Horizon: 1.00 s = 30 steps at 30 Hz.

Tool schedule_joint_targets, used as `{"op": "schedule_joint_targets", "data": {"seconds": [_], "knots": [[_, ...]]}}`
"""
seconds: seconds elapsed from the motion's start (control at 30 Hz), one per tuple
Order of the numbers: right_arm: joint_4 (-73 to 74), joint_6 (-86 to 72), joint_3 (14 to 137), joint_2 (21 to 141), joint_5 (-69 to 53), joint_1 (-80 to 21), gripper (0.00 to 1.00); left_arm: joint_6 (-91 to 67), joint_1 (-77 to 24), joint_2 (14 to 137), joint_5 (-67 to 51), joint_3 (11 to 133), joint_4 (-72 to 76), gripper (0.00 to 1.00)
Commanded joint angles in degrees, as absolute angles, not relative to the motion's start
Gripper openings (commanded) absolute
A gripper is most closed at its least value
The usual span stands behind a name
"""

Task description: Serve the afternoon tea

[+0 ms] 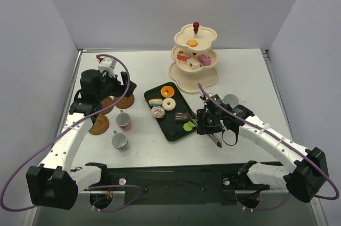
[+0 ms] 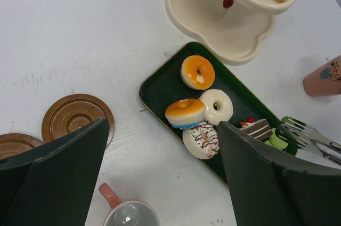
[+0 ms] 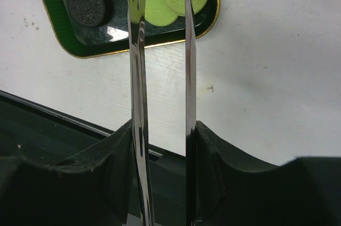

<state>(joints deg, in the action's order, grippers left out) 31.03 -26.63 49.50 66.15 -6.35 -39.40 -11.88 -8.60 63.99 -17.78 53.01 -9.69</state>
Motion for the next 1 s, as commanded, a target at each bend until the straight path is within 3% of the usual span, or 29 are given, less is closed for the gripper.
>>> {"op": "schedule_joint_targets", "data": {"seconds": [0.0,0.97], "knots": [[27.51,-26.81,49.57,67.49,-10.11,-37.88,0.39,-10.99,-8.88,64.34,-17.40,54.58,-8.79,0.94],[24.52,-26.72,49.83,74.09,-11.69,-36.47,0.36,-10.90,-9.23,64.07,-17.49,54.58,-8.88,0.94]]}}
